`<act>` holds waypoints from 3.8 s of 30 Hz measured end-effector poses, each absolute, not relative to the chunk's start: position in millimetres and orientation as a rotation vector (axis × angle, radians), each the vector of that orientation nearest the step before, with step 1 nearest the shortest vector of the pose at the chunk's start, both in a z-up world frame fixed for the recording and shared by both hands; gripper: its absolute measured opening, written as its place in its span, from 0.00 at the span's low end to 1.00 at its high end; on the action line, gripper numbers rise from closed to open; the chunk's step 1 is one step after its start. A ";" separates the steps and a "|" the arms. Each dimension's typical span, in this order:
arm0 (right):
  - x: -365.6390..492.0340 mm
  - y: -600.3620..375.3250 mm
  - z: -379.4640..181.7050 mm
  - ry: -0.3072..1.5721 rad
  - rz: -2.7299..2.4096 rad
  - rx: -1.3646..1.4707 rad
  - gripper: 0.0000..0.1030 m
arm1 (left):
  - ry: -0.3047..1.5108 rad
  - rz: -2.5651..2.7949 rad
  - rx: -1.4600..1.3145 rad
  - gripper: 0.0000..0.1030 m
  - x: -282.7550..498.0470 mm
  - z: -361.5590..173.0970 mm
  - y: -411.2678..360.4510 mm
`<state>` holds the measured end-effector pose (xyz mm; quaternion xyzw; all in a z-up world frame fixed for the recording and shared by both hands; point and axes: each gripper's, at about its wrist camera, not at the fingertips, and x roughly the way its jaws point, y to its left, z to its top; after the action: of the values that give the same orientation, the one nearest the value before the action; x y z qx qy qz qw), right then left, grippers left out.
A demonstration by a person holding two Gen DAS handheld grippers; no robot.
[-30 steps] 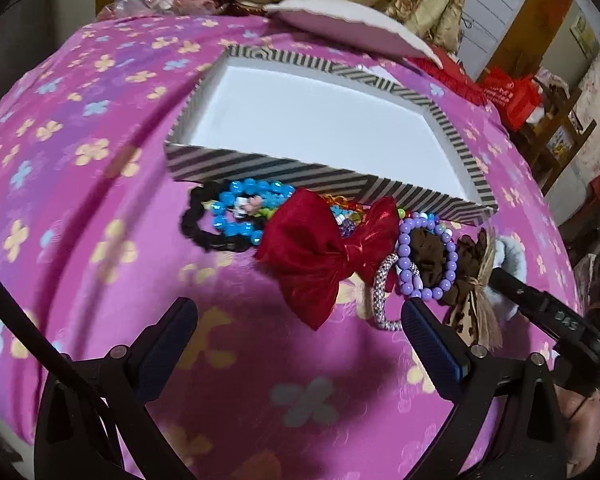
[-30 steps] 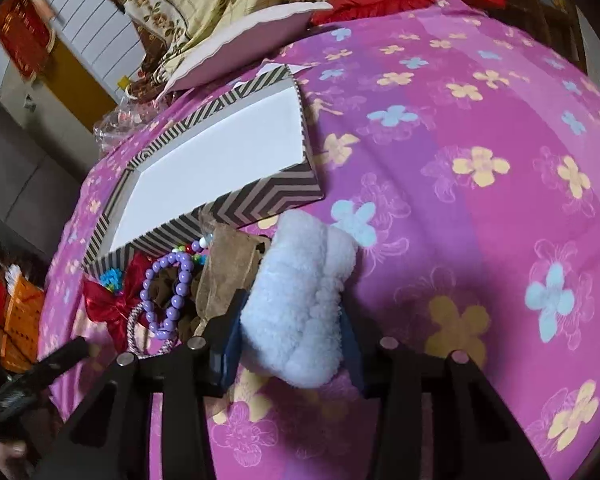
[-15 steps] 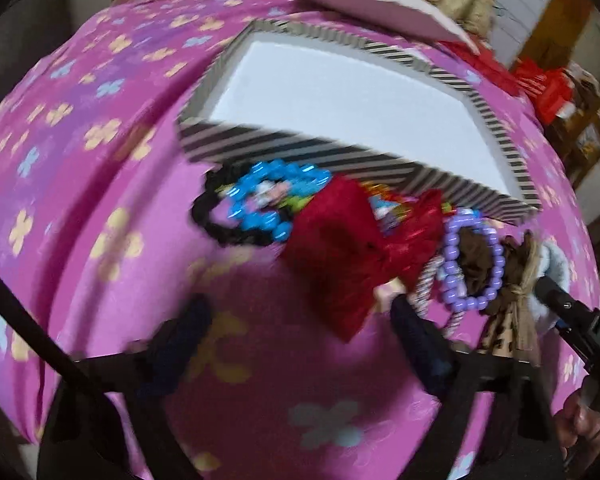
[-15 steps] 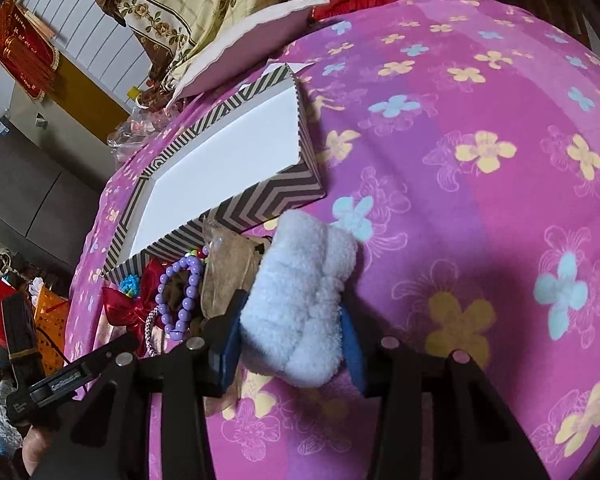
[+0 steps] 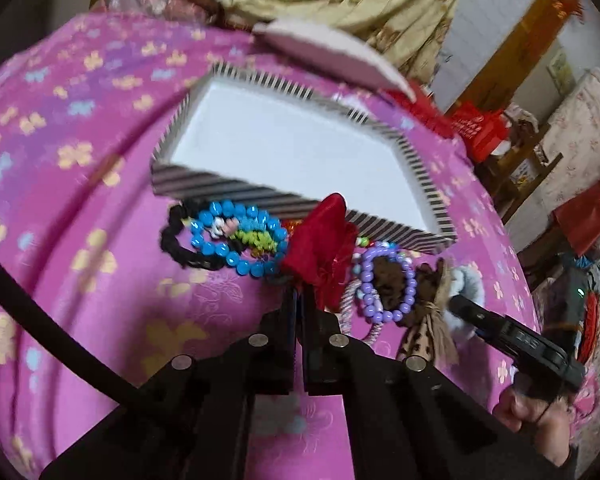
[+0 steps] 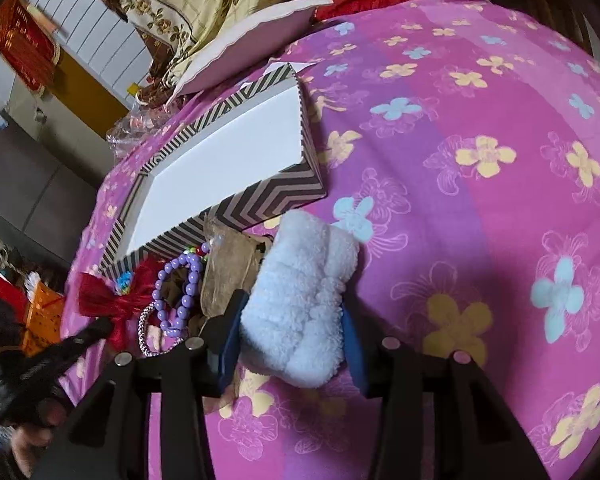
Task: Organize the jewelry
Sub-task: 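Lift the white scrunchie with the right gripper while the left gripper grasps the red bow, then lower the white scrunchie into the box and open the right gripper while the left carries the red bow, then lower the red bow into the box and open the left gripper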
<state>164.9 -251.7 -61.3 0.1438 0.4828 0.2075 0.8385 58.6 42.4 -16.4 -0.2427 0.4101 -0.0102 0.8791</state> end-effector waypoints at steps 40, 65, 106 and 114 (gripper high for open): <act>133.1 -227.3 -6.3 0.743 0.490 0.163 0.35 | 0.645 -0.008 -0.498 0.00 28.3 9.2 50.7; 153.1 -202.5 -6.3 0.715 0.507 0.124 0.35 | 0.433 0.011 -0.637 0.00 98.8 36.8 66.7; 251.5 -178.7 -25.6 0.765 0.473 0.127 0.63 | 0.598 0.335 -0.654 0.18 133.6 -27.0 127.8; 181.8 -213.6 3.2 0.701 0.454 0.128 0.68 | 0.676 0.247 -0.623 0.18 101.6 -20.3 108.0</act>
<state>181.8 -213.6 3.2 0.0620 0.3403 0.2205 0.9120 101.6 108.0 -20.3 -0.2997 0.3255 0.1187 0.8889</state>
